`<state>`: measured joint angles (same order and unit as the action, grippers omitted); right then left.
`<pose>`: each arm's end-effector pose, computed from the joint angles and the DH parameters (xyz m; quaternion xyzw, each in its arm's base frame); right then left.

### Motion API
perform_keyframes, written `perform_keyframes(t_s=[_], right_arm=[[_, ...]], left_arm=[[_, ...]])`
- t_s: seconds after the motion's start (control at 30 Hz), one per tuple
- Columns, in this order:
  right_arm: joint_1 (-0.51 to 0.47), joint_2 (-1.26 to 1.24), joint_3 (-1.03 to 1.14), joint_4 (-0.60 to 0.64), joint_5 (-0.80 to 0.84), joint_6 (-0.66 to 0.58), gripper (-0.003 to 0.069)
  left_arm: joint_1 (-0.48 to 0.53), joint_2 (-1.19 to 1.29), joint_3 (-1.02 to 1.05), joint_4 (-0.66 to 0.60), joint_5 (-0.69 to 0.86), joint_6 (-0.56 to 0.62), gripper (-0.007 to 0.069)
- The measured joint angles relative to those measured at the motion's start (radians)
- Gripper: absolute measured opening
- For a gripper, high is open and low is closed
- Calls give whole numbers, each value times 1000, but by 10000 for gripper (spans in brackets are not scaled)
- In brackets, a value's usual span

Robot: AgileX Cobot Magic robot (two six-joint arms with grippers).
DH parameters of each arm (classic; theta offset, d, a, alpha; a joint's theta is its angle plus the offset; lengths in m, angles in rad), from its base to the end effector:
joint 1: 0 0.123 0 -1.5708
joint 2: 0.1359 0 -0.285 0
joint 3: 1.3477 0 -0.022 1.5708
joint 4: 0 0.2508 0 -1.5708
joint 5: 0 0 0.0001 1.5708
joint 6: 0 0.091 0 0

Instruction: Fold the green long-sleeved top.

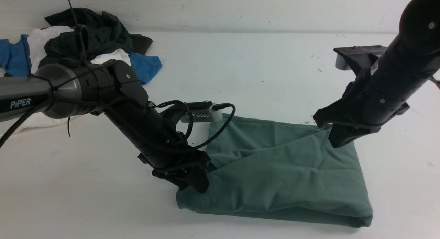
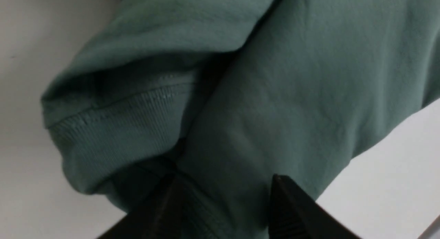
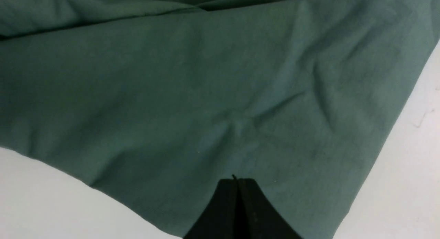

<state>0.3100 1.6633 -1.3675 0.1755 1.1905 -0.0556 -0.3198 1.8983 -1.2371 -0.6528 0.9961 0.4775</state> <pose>0.3099 0.1148 0.2818 -0.1554 0.9806 0.0940 0.0741 0.3257 -0.1568 0.1824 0.2071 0.9405 -0.2683 0.0215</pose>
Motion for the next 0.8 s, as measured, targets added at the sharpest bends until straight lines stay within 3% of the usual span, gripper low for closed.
perform_keyframes(t_s=[0.07, 0.2, 0.27, 0.47, 0.8], right_arm=[[0, 0, 0, 3, -9, 0, -14], [0, 0, 0, 25, -21, 0, -14], [0, 0, 0, 33, -24, -2, -14], [0, 41, 0, 56, 8, -43, -14], [0, 210, 0, 124, 27, -83, -14]], left_arm=[[0, 2, 0, 0, 0, 2, 284], [0, 5, 0, -20, 0, 38, 91], [0, 6, 0, -50, 2, 83, 31], [-1, -60, 0, -114, 17, 165, 16], [-2, -224, 0, -62, -50, 158, 16]])
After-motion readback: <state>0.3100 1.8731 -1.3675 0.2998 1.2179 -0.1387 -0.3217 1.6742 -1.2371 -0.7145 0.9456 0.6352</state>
